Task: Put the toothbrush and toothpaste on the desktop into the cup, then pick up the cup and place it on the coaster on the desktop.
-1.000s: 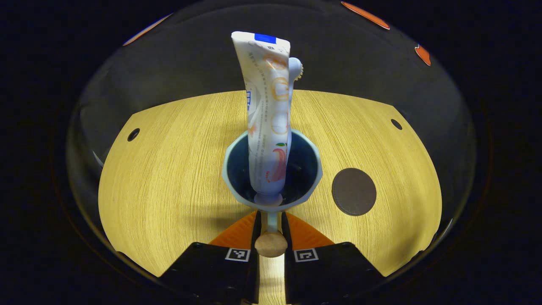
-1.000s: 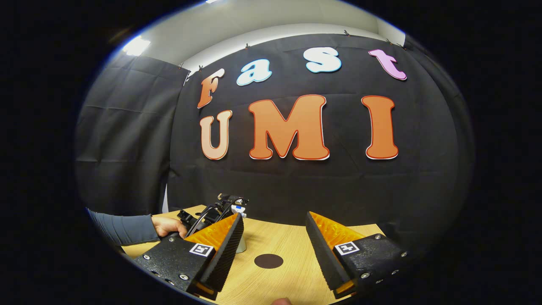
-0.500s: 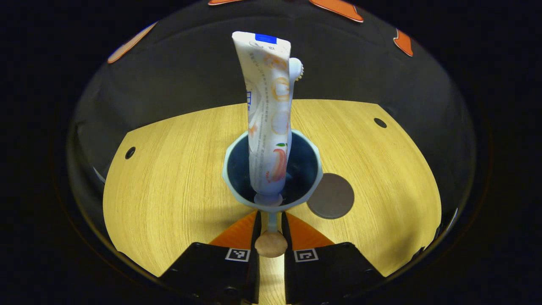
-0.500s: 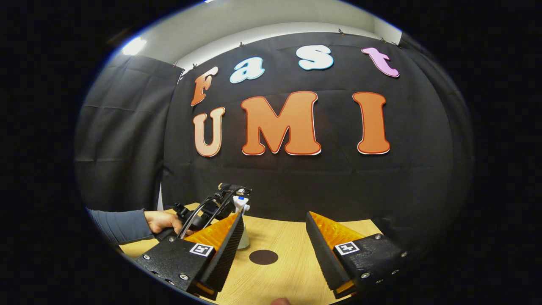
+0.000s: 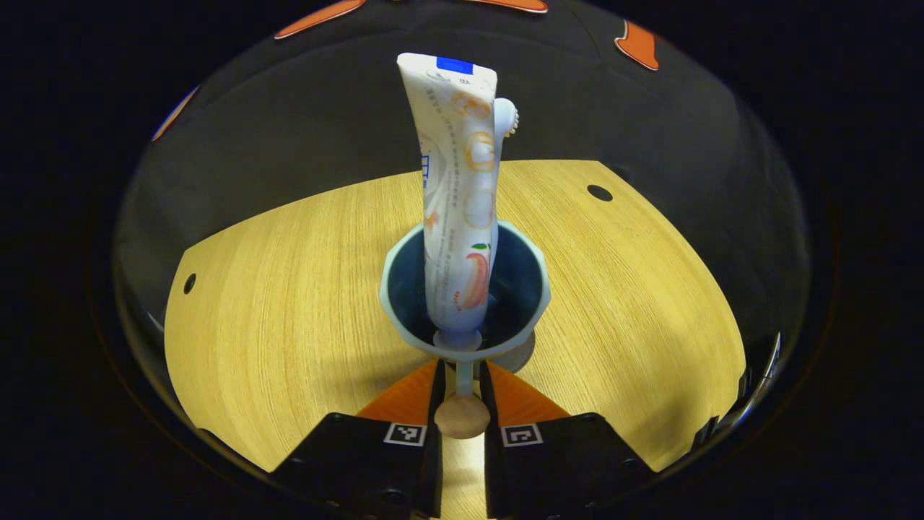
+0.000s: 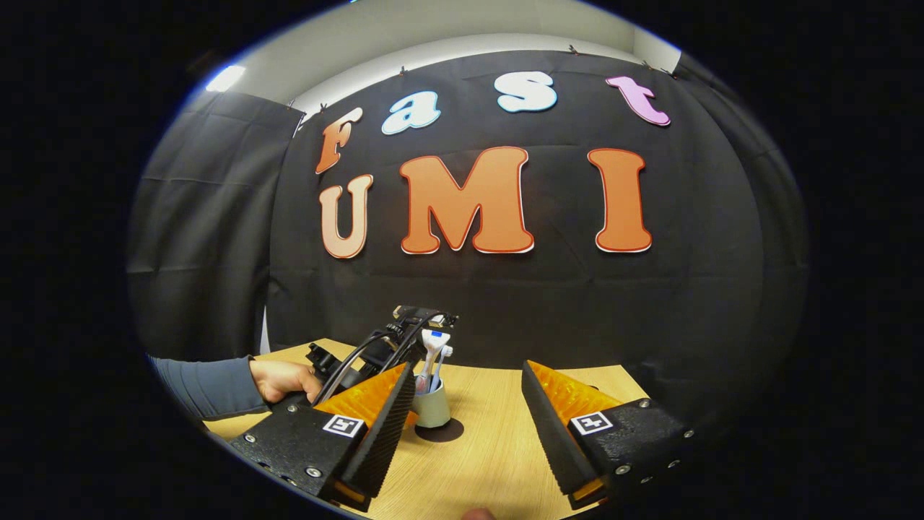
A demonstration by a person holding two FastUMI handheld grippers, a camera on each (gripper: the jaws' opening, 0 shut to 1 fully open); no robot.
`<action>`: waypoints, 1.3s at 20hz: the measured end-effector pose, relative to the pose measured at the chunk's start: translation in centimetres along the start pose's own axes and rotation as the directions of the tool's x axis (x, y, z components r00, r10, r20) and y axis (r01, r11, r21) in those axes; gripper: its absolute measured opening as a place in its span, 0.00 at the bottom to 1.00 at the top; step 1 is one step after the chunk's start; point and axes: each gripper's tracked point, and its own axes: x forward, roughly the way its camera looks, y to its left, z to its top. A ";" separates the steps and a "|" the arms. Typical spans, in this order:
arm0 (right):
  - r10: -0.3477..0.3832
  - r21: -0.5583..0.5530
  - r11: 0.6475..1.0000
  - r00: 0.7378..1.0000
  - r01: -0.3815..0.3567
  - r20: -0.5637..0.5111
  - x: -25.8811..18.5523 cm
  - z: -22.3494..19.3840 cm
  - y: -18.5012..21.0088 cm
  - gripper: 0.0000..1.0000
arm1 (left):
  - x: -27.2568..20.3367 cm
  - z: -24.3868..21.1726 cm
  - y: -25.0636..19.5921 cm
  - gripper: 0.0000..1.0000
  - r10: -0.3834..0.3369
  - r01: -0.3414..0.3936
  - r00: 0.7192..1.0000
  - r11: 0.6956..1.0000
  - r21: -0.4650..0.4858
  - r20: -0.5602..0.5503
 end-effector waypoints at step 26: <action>-0.065 0.020 0.998 0.997 0.064 0.051 1.6 1.2 1.2 0.89 | -10.6 4.0 3.8 0.98 0.094 -0.137 0.884 0.989 0.062 0.458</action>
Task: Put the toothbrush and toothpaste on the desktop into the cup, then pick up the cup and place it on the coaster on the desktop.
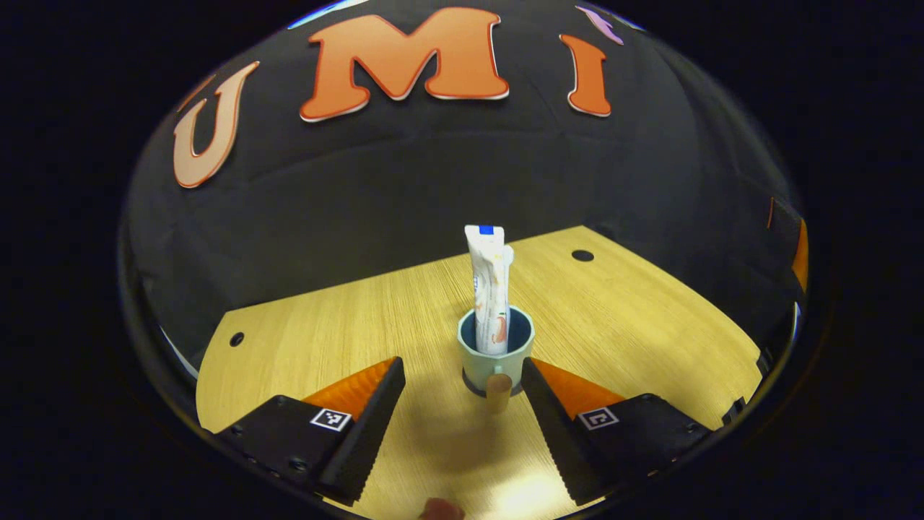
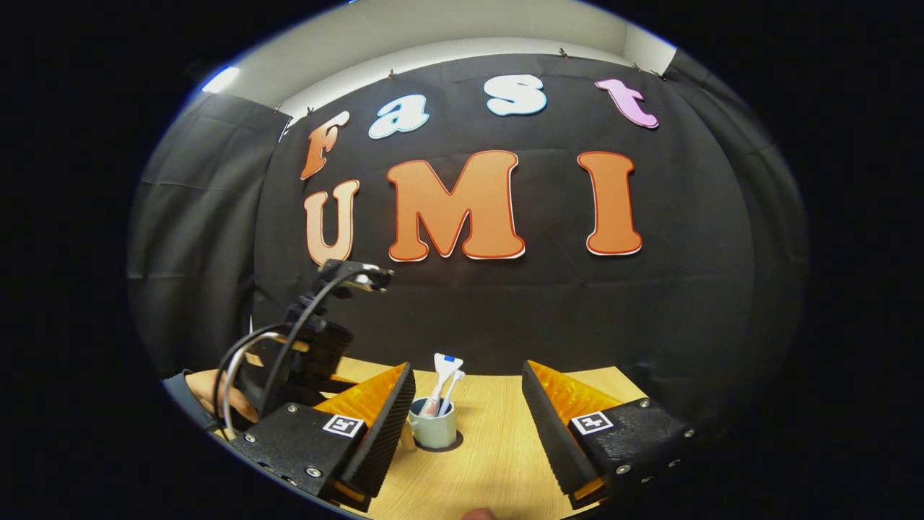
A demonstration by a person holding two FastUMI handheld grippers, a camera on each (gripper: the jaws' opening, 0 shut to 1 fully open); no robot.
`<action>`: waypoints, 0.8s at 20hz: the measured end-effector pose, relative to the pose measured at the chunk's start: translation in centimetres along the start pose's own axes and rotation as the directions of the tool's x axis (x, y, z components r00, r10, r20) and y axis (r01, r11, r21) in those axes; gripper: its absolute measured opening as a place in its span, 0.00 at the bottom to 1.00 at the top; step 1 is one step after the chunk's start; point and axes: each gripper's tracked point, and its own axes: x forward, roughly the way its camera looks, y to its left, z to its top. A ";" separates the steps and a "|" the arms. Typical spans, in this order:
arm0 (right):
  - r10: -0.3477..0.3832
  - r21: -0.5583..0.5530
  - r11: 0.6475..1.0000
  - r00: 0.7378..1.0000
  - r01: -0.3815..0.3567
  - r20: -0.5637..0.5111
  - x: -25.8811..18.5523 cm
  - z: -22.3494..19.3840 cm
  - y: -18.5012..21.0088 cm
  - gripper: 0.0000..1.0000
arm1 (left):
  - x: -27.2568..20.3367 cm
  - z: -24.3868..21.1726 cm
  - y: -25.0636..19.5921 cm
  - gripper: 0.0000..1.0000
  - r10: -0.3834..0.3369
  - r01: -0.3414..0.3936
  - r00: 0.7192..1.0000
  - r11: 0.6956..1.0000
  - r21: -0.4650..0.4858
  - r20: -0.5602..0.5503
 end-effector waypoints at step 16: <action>0.075 -0.091 0.994 0.986 -0.062 0.150 1.3 3.0 6.7 0.89 | -14.5 5.1 10.6 0.96 0.292 -0.244 0.810 0.956 -0.161 0.508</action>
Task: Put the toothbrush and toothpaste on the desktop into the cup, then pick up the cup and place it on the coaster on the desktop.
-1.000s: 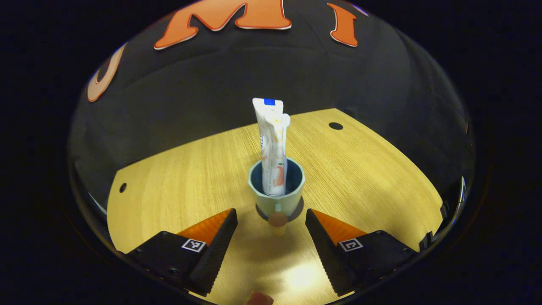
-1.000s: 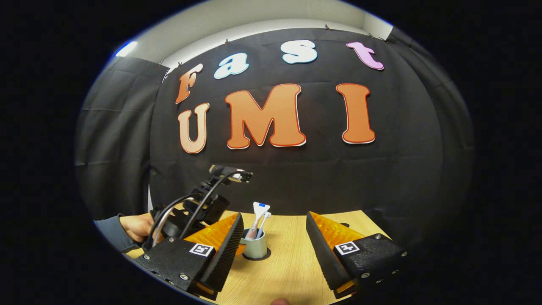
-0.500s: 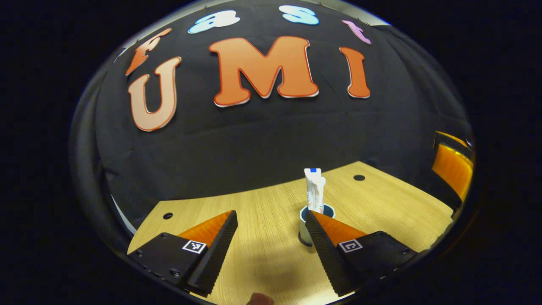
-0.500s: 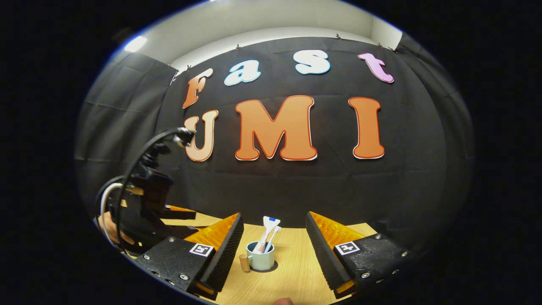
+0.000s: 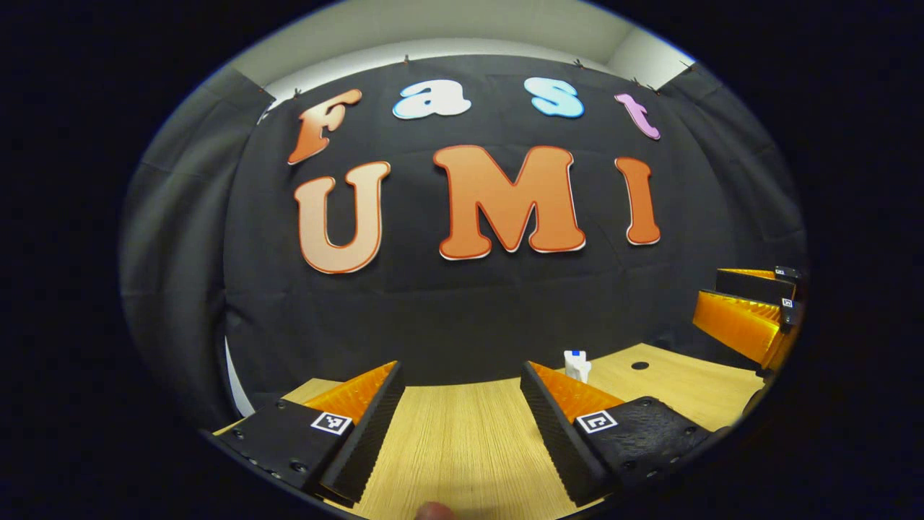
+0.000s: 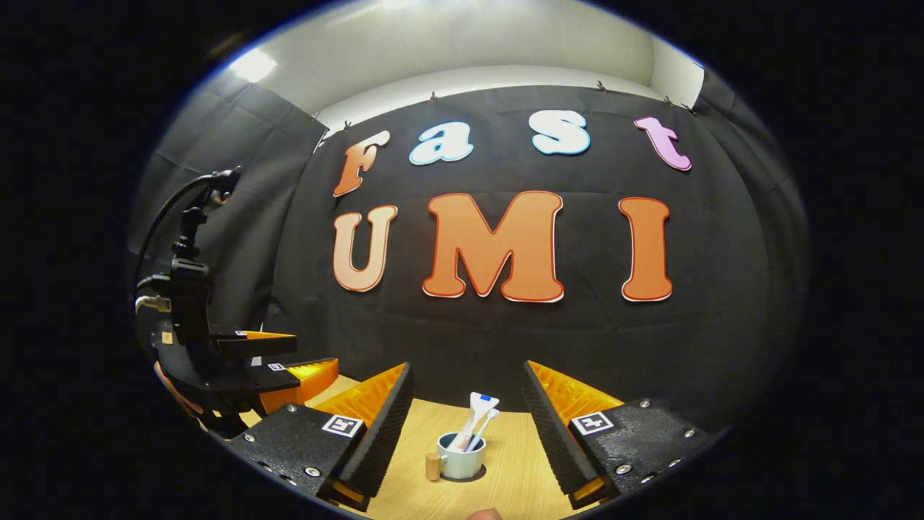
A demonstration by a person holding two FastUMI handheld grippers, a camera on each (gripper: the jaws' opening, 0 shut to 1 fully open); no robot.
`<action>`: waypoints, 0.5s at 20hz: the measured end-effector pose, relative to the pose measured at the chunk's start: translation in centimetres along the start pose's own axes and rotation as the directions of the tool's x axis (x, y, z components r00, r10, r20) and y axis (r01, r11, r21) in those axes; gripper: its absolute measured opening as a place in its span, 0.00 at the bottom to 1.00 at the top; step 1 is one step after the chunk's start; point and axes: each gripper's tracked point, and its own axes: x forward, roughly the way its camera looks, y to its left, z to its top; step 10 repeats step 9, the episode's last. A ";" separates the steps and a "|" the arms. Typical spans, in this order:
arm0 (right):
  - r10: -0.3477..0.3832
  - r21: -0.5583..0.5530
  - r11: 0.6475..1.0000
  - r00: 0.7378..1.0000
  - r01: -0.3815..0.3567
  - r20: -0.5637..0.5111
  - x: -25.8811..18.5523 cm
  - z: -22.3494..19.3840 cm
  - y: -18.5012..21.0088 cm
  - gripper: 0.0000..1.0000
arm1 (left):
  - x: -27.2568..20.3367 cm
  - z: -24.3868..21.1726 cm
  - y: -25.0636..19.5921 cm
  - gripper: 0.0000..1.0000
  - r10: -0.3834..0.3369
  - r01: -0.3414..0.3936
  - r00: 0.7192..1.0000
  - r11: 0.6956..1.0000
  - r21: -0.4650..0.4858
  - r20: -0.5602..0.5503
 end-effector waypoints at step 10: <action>0.024 -0.023 0.999 1.000 -0.023 0.011 0.5 -0.7 1.4 0.91 | -2.4 0.3 4.0 0.98 0.087 -0.087 0.993 0.996 -0.011 0.082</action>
